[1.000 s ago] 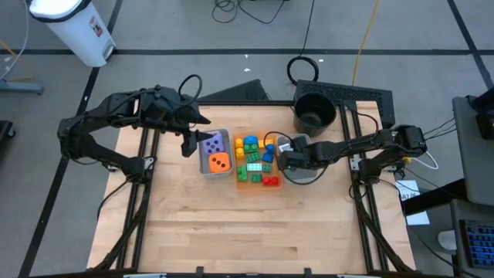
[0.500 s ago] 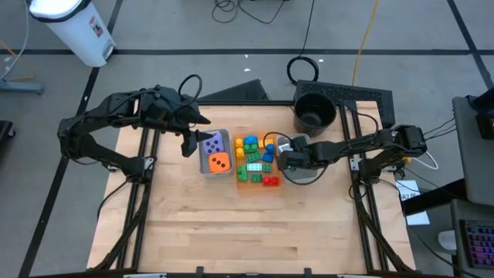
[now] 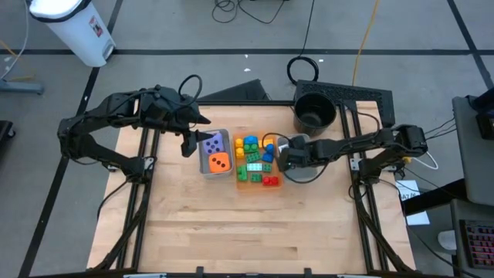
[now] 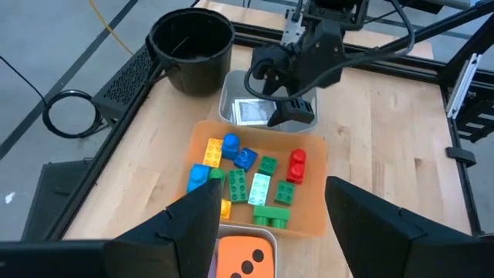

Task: Pick & Place Toys
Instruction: Put the black deck of cards into the right gray bin, then return to Home Position

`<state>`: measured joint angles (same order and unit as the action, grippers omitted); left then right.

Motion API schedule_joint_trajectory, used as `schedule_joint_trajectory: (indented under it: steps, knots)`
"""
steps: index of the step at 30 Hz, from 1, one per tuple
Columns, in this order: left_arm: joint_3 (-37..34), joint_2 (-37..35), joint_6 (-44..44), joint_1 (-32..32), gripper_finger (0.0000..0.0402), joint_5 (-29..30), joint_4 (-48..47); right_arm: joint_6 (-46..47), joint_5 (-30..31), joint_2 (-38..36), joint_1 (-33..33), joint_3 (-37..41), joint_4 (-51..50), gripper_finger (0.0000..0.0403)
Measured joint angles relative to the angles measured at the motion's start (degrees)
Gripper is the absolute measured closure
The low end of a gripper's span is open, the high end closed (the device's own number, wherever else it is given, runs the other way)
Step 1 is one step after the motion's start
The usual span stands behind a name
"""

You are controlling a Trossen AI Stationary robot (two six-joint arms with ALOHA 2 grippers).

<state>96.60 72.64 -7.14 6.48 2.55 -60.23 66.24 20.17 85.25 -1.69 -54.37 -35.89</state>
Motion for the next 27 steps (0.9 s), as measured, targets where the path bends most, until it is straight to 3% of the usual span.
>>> schedule_joint_trajectory:
  steps: [4,9,14,18,22,27]
  knots:
    - [0.0,0.0,1.06,0.12,0.0163,0.45,0.45,-3.0,-1.29,-3.13,-1.86,0.0,0.61,0.004]
    - [0.02,-1.74,0.8,1.93,0.0163,0.17,0.73,-7.54,2.05,-10.73,-3.71,0.0,1.86,0.0039]
    - [0.05,-5.39,-0.06,5.16,0.0163,-0.69,1.77,-12.74,10.51,-19.83,-3.83,0.0,3.96,0.0039]
    - [-1.48,-11.12,0.64,9.64,0.0163,-2.72,6.15,-17.04,21.62,-26.87,-1.55,0.0,6.99,0.0049]
    - [-9.05,-19.64,-1.53,15.28,0.0163,-8.85,14.76,-26.26,28.97,-33.08,2.53,0.0,12.06,0.0071]
    - [-23.34,-31.2,-6.93,19.6,0.0163,-14.94,25.12,-38.43,24.54,-39.11,6.35,0.12,16.34,0.0098]
